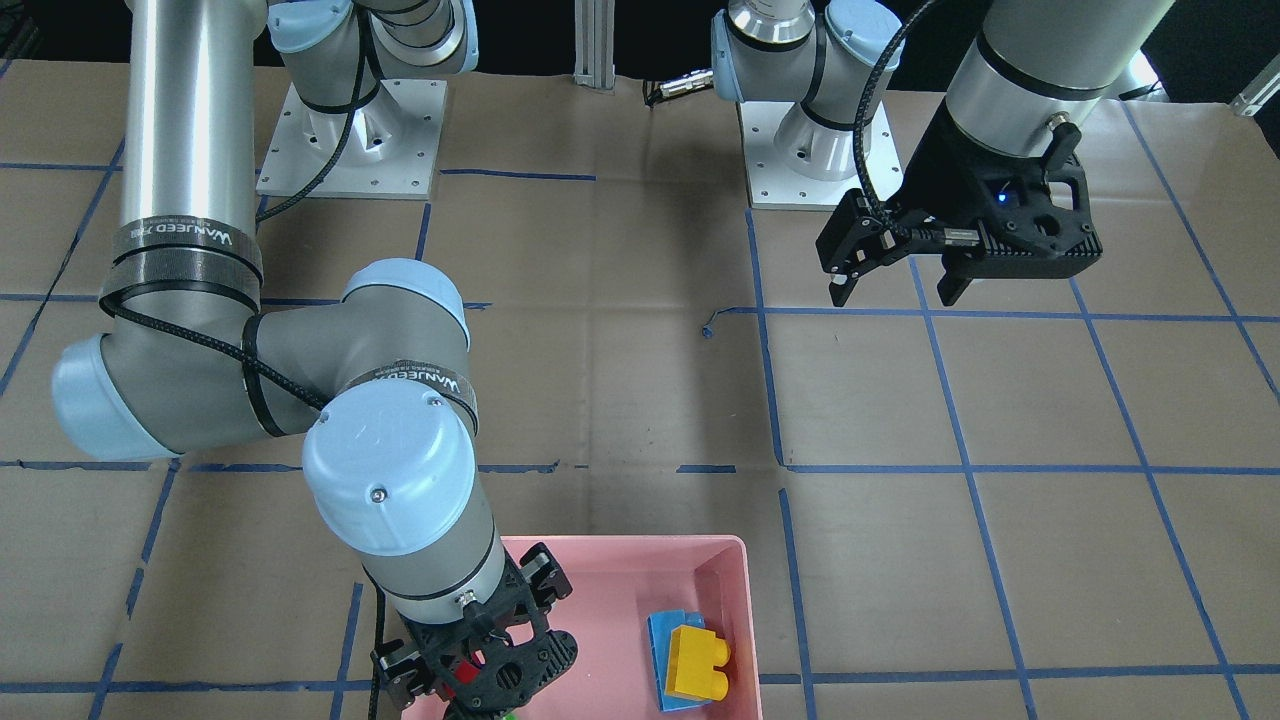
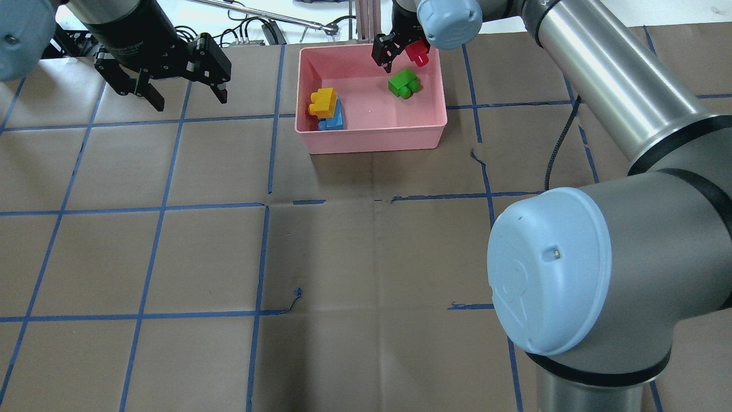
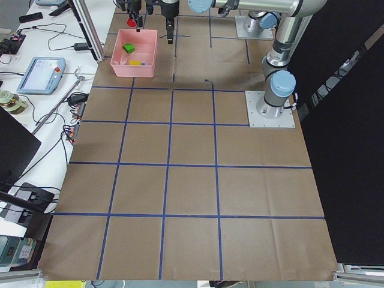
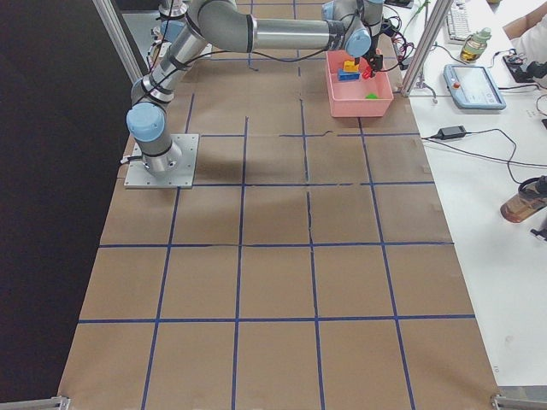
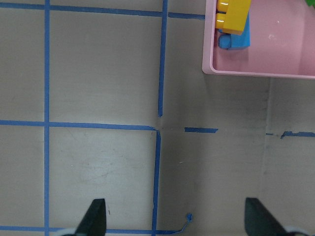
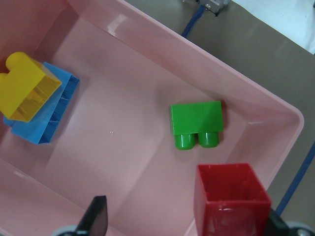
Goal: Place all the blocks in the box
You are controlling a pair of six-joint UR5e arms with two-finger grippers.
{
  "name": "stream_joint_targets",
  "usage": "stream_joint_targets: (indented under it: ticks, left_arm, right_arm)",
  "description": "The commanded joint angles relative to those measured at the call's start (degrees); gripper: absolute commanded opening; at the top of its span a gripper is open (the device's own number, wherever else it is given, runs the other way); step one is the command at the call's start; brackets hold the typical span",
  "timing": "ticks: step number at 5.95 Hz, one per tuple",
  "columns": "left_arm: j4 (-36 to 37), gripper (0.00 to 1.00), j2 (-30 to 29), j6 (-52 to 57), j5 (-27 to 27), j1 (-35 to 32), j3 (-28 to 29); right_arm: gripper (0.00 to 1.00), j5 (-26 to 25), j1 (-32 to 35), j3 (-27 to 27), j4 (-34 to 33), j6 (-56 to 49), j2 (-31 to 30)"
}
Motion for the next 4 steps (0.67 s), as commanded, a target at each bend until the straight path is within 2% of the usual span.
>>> stream_joint_targets:
  ticks: [1, 4]
  left_arm:
    - [-0.1, 0.99, 0.1, 0.0, 0.0, 0.0, 0.0]
    - [-0.1, 0.99, 0.5, 0.0, -0.1, -0.1, -0.2]
  right_arm:
    - [0.99, 0.1, 0.1, 0.1, -1.3, -11.8, 0.0]
    - [0.99, 0.1, 0.1, 0.2, -1.2, -11.4, 0.0]
